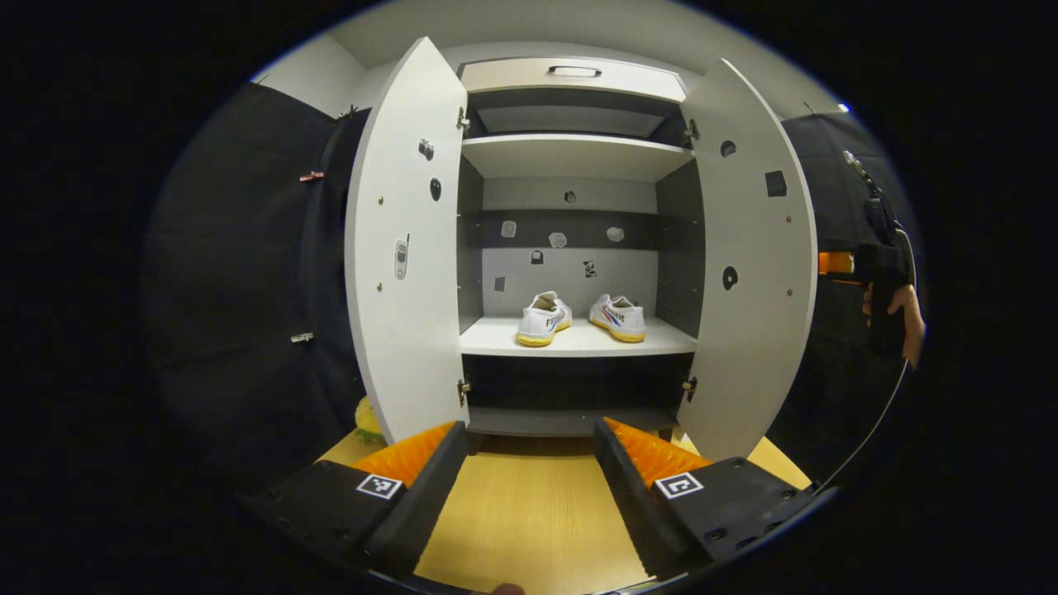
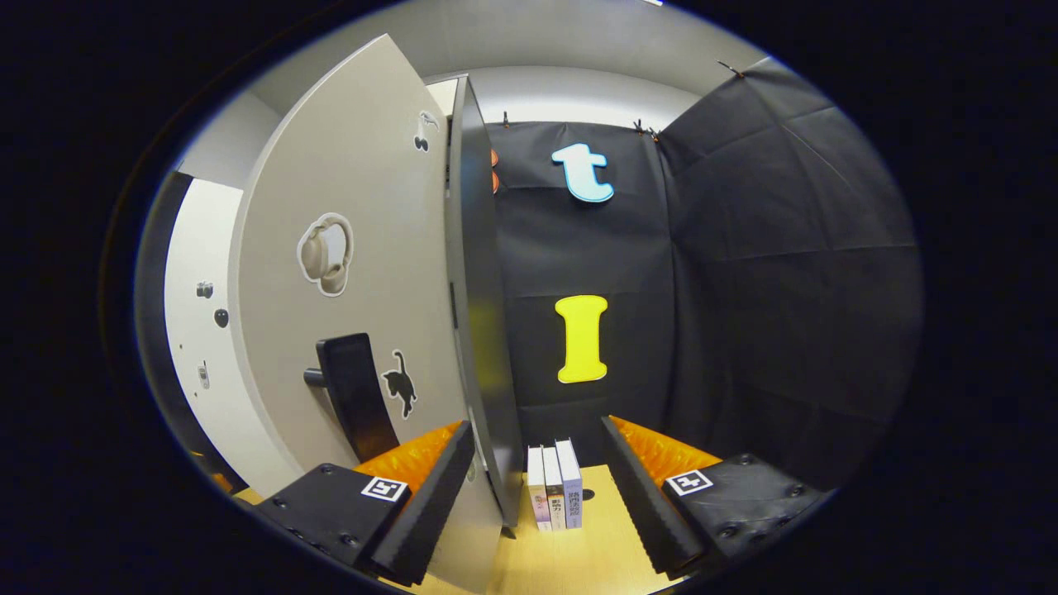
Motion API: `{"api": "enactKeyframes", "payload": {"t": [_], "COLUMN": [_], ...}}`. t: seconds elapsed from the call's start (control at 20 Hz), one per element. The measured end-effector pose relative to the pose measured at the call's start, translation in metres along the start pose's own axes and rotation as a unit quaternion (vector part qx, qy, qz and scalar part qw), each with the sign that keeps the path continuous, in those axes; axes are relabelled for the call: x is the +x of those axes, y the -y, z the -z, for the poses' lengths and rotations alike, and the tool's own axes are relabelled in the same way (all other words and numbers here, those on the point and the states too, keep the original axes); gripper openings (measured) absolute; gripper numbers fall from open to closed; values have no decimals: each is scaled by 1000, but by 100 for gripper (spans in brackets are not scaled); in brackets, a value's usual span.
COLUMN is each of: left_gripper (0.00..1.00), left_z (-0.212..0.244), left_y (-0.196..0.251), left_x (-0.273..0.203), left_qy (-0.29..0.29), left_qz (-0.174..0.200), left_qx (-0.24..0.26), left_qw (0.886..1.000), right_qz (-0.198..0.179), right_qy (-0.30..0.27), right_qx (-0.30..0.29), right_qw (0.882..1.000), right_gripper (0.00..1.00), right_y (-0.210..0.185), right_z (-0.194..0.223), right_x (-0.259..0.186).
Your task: Grab one shoe with the right hand and put it into the shoe cabinet, grab the other shoe with the left hand and put it into the shoe cabinet; then close the right door with the right hand and the left door with the left hand.
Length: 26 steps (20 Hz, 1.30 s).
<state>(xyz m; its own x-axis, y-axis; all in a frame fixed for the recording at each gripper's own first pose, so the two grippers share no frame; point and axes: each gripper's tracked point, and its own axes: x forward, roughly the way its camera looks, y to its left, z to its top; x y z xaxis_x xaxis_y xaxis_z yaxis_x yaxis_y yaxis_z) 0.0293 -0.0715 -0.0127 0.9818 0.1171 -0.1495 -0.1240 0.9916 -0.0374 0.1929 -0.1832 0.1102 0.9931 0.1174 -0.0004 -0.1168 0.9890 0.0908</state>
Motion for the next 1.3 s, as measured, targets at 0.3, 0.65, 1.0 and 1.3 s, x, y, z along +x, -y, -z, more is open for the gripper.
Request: {"api": "enactKeyframes", "payload": {"t": [0.3,0.65,1.0,1.3], "left_gripper": [95,95,95,95], "left_z": [3,4,0,-20], "left_y": [-45,-121,-200,-262], "left_x": [8,-11,-28,-15], "left_qy": [-6,-5,2,16], "left_qz": [-6,-56,-107,-121], "left_qx": [-11,-22,-43,-34], "left_qw": [1000,998,993,992], "right_qz": [-19,-72,-69,-39], "right_qy": [-8,-23,-9,-29], "right_qx": [-10,11,-9,16], "right_qw": [1000,997,998,999], "right_gripper": [98,98,98,98], "right_y": [-64,-176,-213,-193], "right_z": [8,26,35,62], "right_x": [2,35,12,-28]}}
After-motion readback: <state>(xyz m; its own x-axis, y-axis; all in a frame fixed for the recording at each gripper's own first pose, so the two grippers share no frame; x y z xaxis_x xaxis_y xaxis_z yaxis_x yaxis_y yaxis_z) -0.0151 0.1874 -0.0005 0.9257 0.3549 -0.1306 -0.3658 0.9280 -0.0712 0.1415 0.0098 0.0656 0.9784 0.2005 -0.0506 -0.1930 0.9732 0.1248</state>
